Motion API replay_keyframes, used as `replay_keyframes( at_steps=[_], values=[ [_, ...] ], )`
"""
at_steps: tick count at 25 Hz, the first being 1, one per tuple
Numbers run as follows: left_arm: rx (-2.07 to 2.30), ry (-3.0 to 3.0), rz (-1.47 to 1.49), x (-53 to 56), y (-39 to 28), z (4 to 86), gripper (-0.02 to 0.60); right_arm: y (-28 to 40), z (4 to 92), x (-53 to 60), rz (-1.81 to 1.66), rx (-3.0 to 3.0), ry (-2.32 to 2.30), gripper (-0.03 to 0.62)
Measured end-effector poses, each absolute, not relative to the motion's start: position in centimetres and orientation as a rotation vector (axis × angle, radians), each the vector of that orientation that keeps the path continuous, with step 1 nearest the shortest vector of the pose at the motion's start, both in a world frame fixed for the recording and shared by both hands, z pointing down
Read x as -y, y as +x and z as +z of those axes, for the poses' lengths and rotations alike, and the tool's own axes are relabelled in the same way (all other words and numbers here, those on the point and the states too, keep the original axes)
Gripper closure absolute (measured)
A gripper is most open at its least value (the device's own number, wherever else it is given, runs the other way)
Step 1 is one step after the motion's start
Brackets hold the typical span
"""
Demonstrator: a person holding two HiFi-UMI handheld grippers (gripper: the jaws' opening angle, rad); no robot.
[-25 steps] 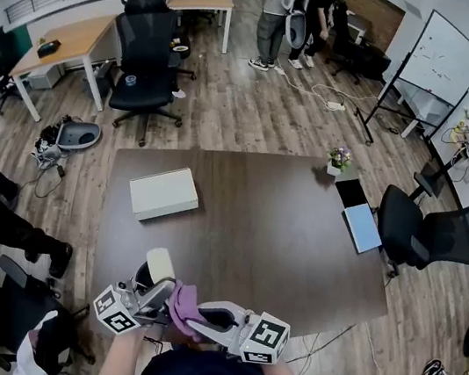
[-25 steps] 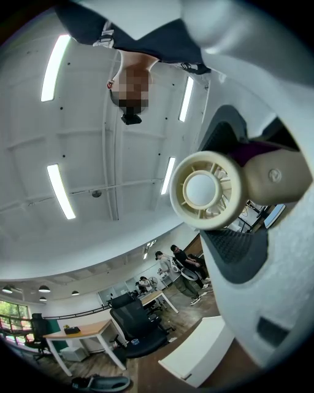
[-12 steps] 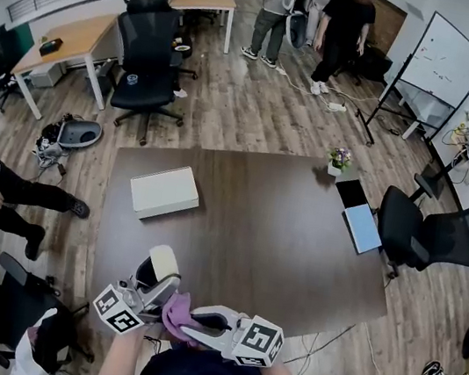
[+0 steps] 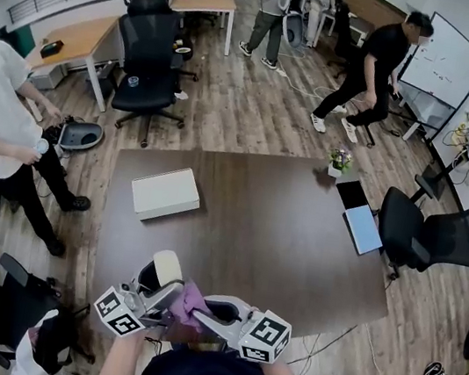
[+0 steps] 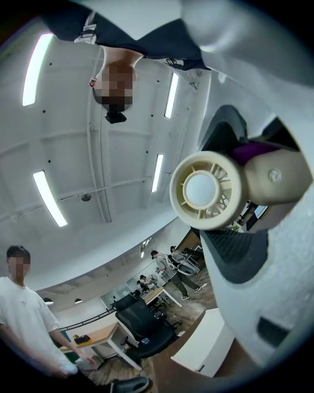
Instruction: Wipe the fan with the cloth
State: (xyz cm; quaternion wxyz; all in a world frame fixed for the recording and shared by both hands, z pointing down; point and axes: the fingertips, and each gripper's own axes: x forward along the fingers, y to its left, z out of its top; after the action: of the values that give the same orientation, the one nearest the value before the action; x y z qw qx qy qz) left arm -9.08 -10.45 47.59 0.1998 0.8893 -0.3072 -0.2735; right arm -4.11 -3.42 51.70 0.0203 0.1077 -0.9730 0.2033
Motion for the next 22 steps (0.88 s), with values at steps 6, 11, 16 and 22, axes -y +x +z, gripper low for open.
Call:
replay_keyframes(
  at_steps=[6, 11, 16, 22],
  values=[
    [0.786, 2.498, -0.794, 9.6, -8.3, 47.1, 0.207, -3.0, 50.9, 5.3, 0.671, 3.058, 0.468, 0.502],
    [0.692, 2.492, -0.85, 8.6, -7.8, 46.4, 0.207, -2.1, 49.0, 6.4, 0.617, 3.149, 0.544, 0.503],
    [0.596, 2.54, -0.796, 7.3, -6.2, 46.6, 0.207, -0.8, 46.8, 7.9, 0.64, 3.225, 0.641, 0.503],
    [0.506, 2.622, -0.677, 5.5, -3.6, 47.5, 0.207, 0.5, 45.6, 9.3, 0.664, 3.263, 0.709, 0.503]
  ],
)
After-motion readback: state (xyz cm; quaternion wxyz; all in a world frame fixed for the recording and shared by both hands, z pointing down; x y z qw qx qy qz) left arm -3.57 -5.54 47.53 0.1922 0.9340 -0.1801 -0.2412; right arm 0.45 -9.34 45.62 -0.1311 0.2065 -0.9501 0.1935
